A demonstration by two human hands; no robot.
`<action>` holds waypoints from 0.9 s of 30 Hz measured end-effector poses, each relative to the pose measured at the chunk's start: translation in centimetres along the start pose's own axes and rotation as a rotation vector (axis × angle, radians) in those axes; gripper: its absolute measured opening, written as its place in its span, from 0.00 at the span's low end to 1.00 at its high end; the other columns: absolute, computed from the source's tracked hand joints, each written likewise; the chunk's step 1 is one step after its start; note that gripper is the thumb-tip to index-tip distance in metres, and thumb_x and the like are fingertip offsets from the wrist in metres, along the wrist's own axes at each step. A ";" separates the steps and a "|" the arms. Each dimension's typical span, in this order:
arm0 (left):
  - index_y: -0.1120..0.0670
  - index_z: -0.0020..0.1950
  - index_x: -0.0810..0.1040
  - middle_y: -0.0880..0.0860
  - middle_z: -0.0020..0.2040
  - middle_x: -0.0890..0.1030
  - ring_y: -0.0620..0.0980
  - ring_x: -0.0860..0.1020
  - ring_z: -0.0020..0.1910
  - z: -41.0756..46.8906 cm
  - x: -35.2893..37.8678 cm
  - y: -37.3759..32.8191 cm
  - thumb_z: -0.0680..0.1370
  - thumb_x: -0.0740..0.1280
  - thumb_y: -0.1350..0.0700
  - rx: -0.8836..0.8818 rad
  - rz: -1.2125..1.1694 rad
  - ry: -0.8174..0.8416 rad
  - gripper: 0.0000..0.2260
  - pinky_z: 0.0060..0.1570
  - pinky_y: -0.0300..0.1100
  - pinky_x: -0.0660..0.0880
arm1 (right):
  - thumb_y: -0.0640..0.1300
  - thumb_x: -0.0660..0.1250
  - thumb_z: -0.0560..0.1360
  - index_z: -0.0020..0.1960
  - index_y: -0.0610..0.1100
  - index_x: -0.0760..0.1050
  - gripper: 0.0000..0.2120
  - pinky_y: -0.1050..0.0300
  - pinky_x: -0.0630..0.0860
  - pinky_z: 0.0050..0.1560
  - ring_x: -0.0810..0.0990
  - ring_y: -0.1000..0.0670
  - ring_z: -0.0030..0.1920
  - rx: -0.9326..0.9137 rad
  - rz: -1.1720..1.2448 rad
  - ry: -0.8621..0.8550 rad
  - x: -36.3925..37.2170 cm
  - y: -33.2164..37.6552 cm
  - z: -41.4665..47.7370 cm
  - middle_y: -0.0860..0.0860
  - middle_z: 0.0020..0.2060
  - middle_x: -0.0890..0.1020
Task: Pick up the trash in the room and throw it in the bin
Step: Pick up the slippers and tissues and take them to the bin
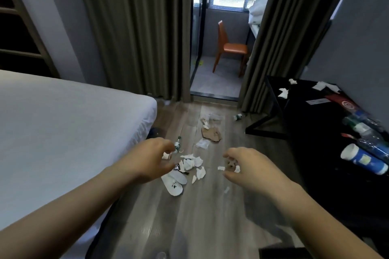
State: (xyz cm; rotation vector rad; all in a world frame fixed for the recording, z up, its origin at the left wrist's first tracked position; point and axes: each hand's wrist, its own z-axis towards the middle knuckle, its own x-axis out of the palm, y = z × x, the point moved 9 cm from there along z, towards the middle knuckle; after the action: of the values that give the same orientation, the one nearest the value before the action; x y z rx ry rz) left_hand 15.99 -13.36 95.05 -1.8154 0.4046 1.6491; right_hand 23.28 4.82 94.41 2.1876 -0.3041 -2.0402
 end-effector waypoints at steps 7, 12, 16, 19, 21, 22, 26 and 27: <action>0.51 0.51 0.76 0.49 0.49 0.79 0.48 0.77 0.46 10.7 1.1 8.6 0.75 0.67 0.46 0.025 -0.066 0.040 0.10 0.40 0.38 0.66 | 0.52 0.64 0.73 0.61 0.49 0.73 0.18 0.60 0.68 0.49 0.76 0.51 0.58 0.069 0.036 0.100 2.8 -1.3 12.8 0.52 0.57 0.78; 0.50 0.54 0.76 0.47 0.50 0.77 0.44 0.73 0.45 16.9 3.2 13.3 0.76 0.66 0.45 0.038 -0.071 0.088 0.12 0.40 0.36 0.64 | 0.49 0.64 0.72 0.59 0.50 0.75 0.15 0.60 0.68 0.46 0.77 0.51 0.55 0.113 0.078 0.121 4.6 -2.1 19.0 0.53 0.53 0.78; 0.49 0.56 0.76 0.46 0.53 0.79 0.45 0.76 0.50 20.6 5.6 16.1 0.75 0.66 0.45 0.035 -0.109 0.121 0.13 0.43 0.37 0.67 | 0.48 0.65 0.72 0.58 0.51 0.75 0.14 0.61 0.65 0.43 0.77 0.52 0.54 0.124 0.075 0.180 6.0 -3.1 22.9 0.53 0.52 0.79; 0.48 0.57 0.76 0.46 0.54 0.79 0.45 0.77 0.51 23.2 7.1 17.7 0.75 0.66 0.46 0.022 -0.113 0.147 0.13 0.47 0.37 0.72 | 0.49 0.66 0.72 0.58 0.50 0.75 0.15 0.62 0.67 0.43 0.77 0.52 0.54 0.140 0.073 0.214 7.6 -4.6 25.9 0.53 0.52 0.79; 0.48 0.56 0.76 0.46 0.53 0.79 0.44 0.77 0.49 25.0 7.9 18.7 0.75 0.67 0.46 0.002 -0.131 0.158 0.13 0.46 0.37 0.72 | 0.49 0.66 0.72 0.60 0.50 0.75 0.16 0.60 0.70 0.46 0.77 0.52 0.54 0.153 0.069 0.244 8.6 -5.6 28.0 0.52 0.53 0.79; 0.48 0.56 0.77 0.46 0.52 0.79 0.44 0.77 0.48 26.0 8.3 19.2 0.75 0.67 0.46 -0.009 -0.139 0.166 0.12 0.46 0.37 0.72 | 0.50 0.66 0.72 0.61 0.49 0.74 0.17 0.58 0.72 0.49 0.77 0.51 0.55 0.153 0.071 0.255 9.0 -6.0 29.1 0.51 0.54 0.79; 0.50 0.54 0.77 0.47 0.51 0.79 0.46 0.77 0.48 30.1 10.3 20.5 0.74 0.67 0.47 -0.041 -0.148 0.182 0.12 0.44 0.39 0.71 | 0.50 0.66 0.72 0.62 0.48 0.74 0.19 0.56 0.74 0.53 0.77 0.49 0.57 0.123 0.075 0.288 10.5 -8.3 33.9 0.50 0.56 0.79; 0.50 0.54 0.77 0.47 0.50 0.79 0.46 0.77 0.48 31.2 10.8 20.7 0.74 0.67 0.47 -0.052 -0.145 0.183 0.12 0.44 0.38 0.70 | 0.50 0.66 0.72 0.63 0.49 0.74 0.19 0.56 0.74 0.54 0.76 0.49 0.58 0.117 0.080 0.295 10.8 -9.0 35.1 0.50 0.56 0.79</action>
State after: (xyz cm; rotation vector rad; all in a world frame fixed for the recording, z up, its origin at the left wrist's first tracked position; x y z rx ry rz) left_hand -19.01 -6.78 79.28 -1.9934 0.3029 1.4140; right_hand -10.55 12.35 79.20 2.4601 -0.4760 -1.6672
